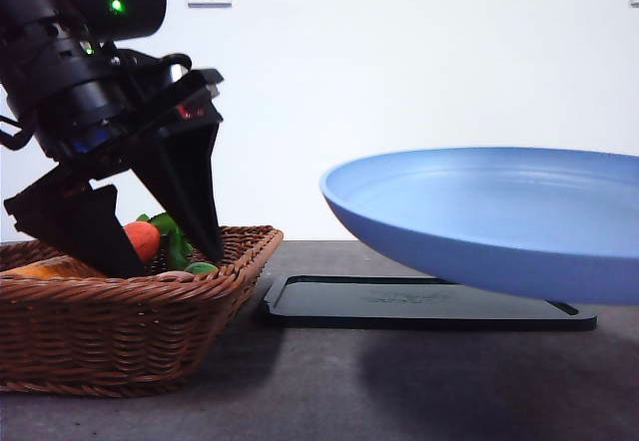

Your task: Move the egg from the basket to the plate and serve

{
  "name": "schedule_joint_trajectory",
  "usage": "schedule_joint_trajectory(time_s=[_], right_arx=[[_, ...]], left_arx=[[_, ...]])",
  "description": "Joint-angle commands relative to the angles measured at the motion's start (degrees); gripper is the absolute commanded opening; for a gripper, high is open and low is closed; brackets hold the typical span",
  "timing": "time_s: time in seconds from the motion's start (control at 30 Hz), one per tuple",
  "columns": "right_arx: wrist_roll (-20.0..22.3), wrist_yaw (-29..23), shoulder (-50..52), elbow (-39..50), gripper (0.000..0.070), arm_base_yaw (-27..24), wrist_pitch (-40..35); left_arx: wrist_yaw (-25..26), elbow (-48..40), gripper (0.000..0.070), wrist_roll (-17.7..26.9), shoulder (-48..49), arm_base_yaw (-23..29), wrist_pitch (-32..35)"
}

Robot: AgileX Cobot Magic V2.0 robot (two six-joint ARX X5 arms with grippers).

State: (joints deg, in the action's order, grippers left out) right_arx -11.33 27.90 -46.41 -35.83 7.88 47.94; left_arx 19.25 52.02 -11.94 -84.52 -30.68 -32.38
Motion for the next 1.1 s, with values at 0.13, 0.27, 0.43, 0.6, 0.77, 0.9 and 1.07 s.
schedule_joint_trajectory(time_s=[0.13,0.27,0.43,0.6,0.77,0.9,1.07], right_arx=[[0.4,0.1,-0.2,-0.2,0.0,0.1,-0.3],[0.5,0.1,-0.2,-0.2,0.0,0.1,-0.3],[0.5,0.1,-0.2,-0.2,0.0,0.1,-0.4],[0.5,0.1,-0.2,-0.2,0.0,0.1,-0.4],[0.5,0.1,-0.2,-0.2,0.0,0.1,-0.4],[0.5,0.1,-0.2,-0.2,0.0,0.1,-0.4],[0.5,0.1,-0.2,-0.2,0.0,0.1,-0.4]], left_arx=[[-0.3,1.1,0.0438,1.1,-2.0,-0.5,0.1],[-0.3,1.1,0.0438,2.1,-2.7,-0.5,-0.2],[-0.3,1.1,0.0437,2.3,-4.6,-0.5,-0.8],[-0.3,1.1,0.0395,2.3,-5.8,-0.5,-0.8],[-0.3,1.1,0.0333,2.3,-5.8,-0.5,-0.2],[-0.2,1.1,0.0255,2.3,-5.8,-0.5,0.3],[-0.2,1.3,0.0169,2.3,-5.8,-0.5,-0.3]])
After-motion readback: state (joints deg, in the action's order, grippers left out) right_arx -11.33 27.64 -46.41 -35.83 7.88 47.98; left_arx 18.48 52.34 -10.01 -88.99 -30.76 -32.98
